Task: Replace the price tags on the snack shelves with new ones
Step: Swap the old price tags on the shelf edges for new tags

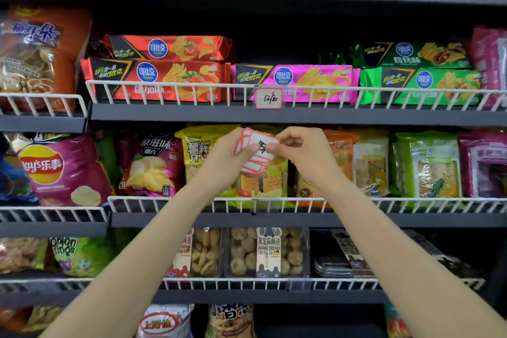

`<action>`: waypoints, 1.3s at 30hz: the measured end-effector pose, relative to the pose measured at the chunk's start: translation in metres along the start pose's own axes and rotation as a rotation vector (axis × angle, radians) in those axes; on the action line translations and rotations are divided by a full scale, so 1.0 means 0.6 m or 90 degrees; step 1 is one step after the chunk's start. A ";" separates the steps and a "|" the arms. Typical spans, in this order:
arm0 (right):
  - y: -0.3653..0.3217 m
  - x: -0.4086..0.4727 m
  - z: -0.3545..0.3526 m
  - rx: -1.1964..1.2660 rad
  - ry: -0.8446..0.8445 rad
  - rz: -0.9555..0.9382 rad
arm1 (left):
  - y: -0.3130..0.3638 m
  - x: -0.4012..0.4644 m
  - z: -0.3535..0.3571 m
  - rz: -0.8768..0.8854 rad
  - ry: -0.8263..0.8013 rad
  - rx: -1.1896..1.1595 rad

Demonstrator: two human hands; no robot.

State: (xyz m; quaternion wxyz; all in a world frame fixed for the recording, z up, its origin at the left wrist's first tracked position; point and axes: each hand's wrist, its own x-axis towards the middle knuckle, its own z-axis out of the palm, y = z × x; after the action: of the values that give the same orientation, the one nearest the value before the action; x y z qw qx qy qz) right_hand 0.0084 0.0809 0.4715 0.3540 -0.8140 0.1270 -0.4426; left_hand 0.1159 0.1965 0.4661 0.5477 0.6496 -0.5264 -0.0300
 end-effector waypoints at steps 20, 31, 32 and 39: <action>0.130 -0.076 0.038 -0.229 -0.022 0.033 | -0.134 -0.063 0.067 -0.164 -0.009 0.186; 0.144 -0.072 0.038 -0.205 -0.035 0.030 | -0.145 -0.075 0.073 -0.220 -0.067 0.155; 0.143 -0.072 0.038 -0.202 -0.034 0.029 | -0.145 -0.078 0.073 -0.214 -0.075 0.158; 0.139 -0.070 0.039 -0.189 -0.032 0.011 | -0.142 -0.083 0.077 -0.188 -0.124 0.184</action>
State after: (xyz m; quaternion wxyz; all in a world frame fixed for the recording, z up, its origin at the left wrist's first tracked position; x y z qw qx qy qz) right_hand 0.0121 0.0538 0.3791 0.2369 -0.8671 0.1891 -0.3954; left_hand 0.1206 0.1877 0.3574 0.3850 0.7854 -0.4748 -0.0970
